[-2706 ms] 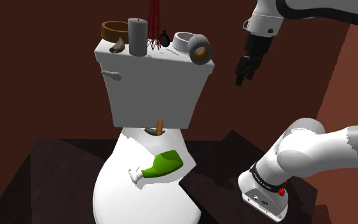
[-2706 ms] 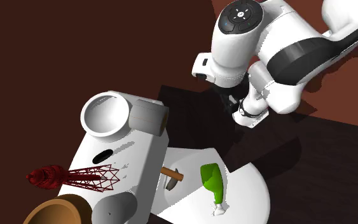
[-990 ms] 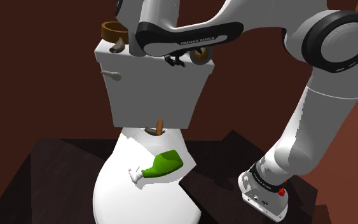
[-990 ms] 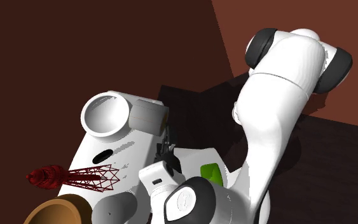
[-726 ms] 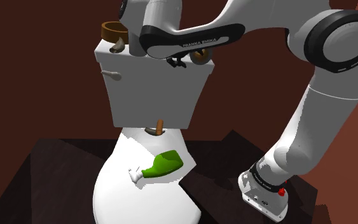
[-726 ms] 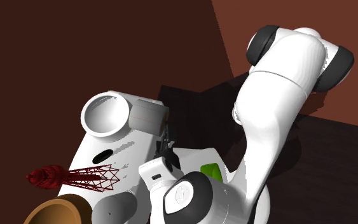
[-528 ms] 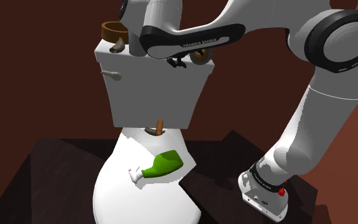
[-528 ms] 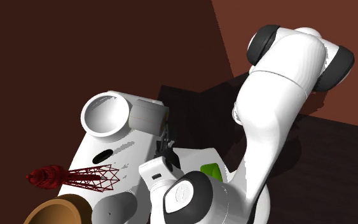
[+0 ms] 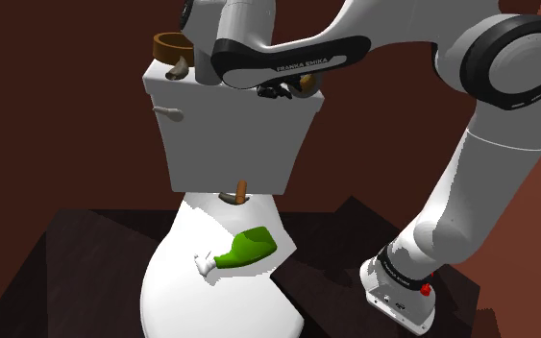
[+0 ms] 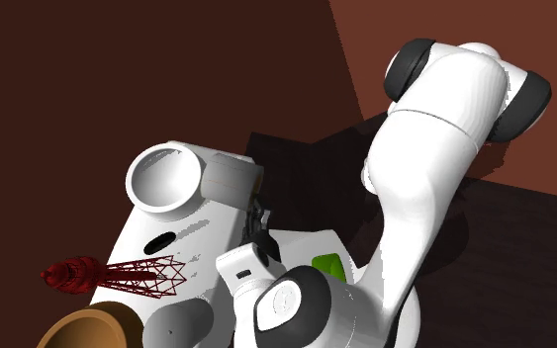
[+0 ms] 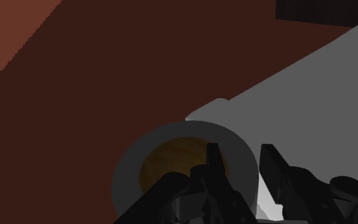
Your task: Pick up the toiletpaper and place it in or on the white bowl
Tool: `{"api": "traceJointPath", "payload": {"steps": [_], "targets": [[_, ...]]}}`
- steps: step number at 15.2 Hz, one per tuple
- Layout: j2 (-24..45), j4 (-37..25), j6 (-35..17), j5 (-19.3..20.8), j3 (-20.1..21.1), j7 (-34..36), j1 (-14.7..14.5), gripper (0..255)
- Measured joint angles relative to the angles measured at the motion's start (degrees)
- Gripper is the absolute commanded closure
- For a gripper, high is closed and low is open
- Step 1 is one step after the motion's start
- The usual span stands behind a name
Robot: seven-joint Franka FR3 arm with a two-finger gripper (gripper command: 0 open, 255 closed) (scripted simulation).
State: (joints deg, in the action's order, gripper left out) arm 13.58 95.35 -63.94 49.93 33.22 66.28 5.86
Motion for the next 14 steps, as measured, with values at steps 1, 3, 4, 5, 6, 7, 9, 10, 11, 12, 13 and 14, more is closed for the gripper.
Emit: {"api": "traceJointPath", "payload": {"steps": [1,3,4,5,6,7,9,10,11,12,13,14], "targets": [[0.0,0.0,0.0,0.0,0.0,0.0,0.0,255],[0.0,0.0,0.0,0.0,0.0,0.0,0.0,255],[0.0,0.0,0.0,0.0,0.0,0.0,0.0,255],[0.0,0.0,0.0,0.0,0.0,0.0,0.0,255],[0.0,-0.3,0.2,0.1,0.0,-0.2,0.0,255],[-0.2,-0.6,0.5,0.2,0.0,-0.6,0.0,255],[-0.4,-1.7,1.4,0.5,0.0,-1.6,-0.1,255],[-0.4,-2.3,1.9,0.6,0.1,-2.1,-0.3,255],[-0.5,-2.9,2.4,0.8,0.1,-2.6,-0.4,255],[-0.4,-3.8,3.0,1.0,0.1,-3.1,-0.5,255],[-0.6,-4.3,3.5,1.2,0.1,-3.6,-0.6,255],[-0.7,-4.9,3.9,1.4,0.1,-4.2,-0.6,255]]}}
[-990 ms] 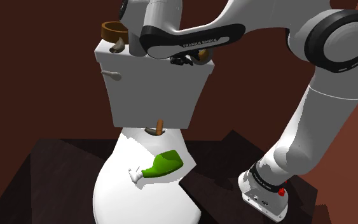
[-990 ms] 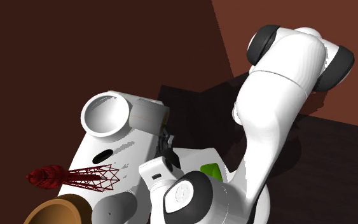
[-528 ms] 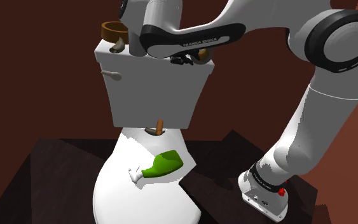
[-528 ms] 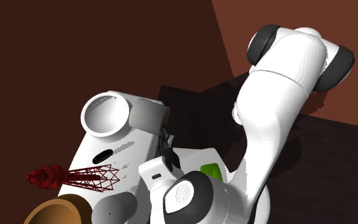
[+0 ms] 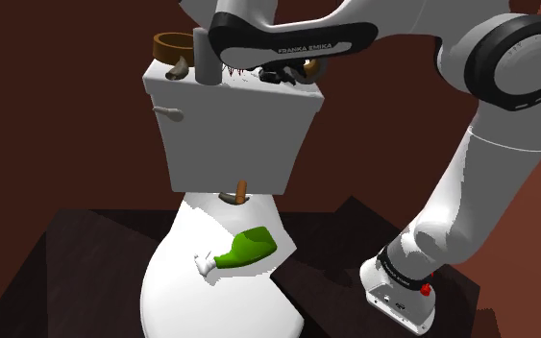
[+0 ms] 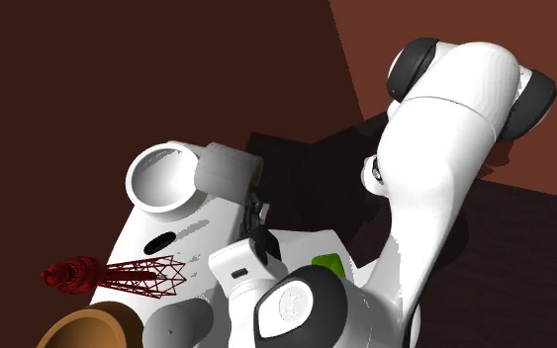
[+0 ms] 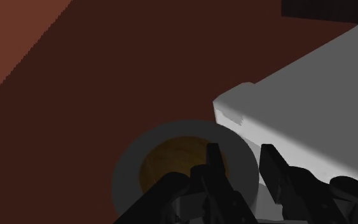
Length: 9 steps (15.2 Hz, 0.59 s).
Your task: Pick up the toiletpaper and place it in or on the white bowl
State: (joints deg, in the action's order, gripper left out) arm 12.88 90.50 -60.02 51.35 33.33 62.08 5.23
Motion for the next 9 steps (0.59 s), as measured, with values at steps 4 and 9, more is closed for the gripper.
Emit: {"api": "traceJointPath", "payload": {"steps": [4,9], "targets": [[0.1,-2.8,2.1,1.0,0.1,-2.0,-0.5,255],[0.6,-6.6,4.7,2.7,0.1,-4.7,-1.2,255]]}}
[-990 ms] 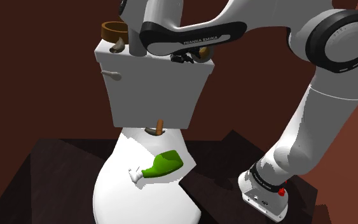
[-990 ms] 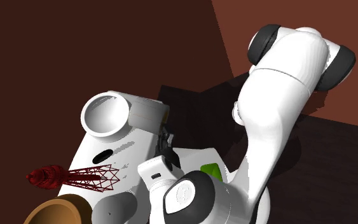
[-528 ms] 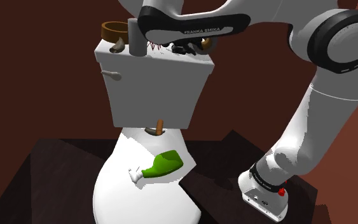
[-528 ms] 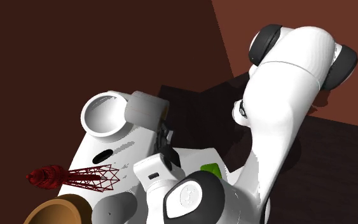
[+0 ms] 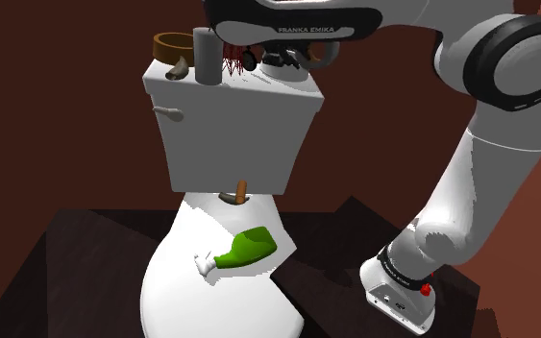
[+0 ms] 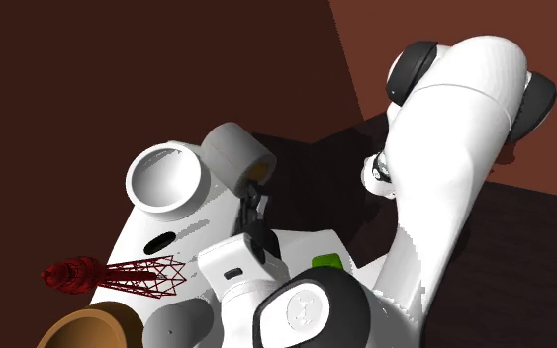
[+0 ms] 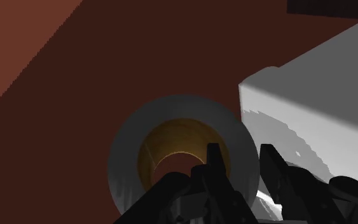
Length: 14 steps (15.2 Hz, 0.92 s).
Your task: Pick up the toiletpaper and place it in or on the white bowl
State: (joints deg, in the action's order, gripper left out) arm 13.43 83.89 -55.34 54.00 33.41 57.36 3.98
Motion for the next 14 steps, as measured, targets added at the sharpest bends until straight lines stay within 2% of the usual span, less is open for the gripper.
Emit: {"api": "traceJointPath", "payload": {"steps": [6,9,14], "targets": [[0.7,-4.8,3.1,2.4,0.0,-3.6,-1.0,255],[3.7,-7.7,2.2,4.6,-0.8,-4.9,-0.9,255],[13.2,-19.5,1.3,11.5,-3.4,-10.2,-2.2,255]]}}
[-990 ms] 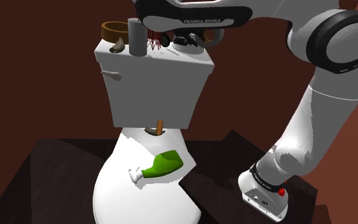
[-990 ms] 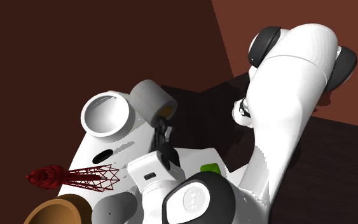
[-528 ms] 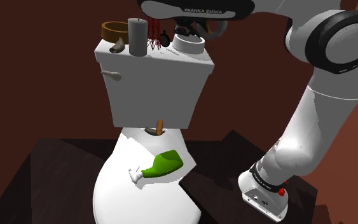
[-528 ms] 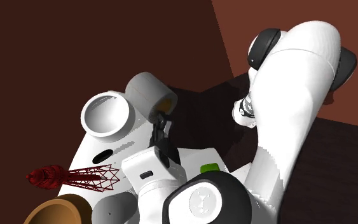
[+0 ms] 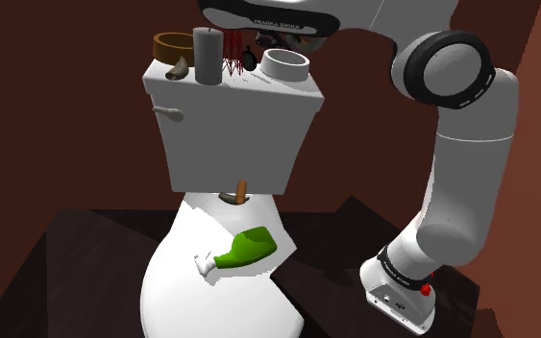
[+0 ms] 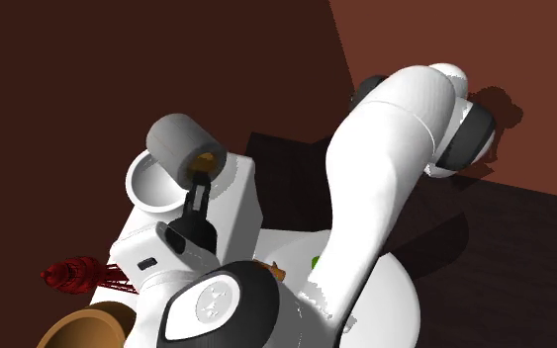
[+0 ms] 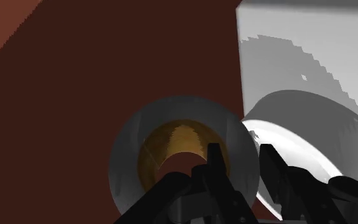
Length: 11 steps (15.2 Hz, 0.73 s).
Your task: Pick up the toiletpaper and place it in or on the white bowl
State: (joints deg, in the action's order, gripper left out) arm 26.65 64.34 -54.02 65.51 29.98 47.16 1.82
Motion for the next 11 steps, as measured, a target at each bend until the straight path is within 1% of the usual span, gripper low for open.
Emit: {"api": "traceJointPath", "payload": {"steps": [2,3,4,5,11], "targets": [[3.9,-4.9,-0.7,2.5,-1.2,-2.2,-0.6,255],[6.9,-9.2,-0.8,4.2,-2.1,-4.1,-1.6,255],[9.0,-12.0,-1.1,5.4,-2.7,-5.3,-2.0,255],[9.9,-12.3,-1.7,5.6,-2.9,-5.1,-1.9,255],[8.5,-6.3,-4.3,3.3,-1.9,-0.6,0.4,255]]}}
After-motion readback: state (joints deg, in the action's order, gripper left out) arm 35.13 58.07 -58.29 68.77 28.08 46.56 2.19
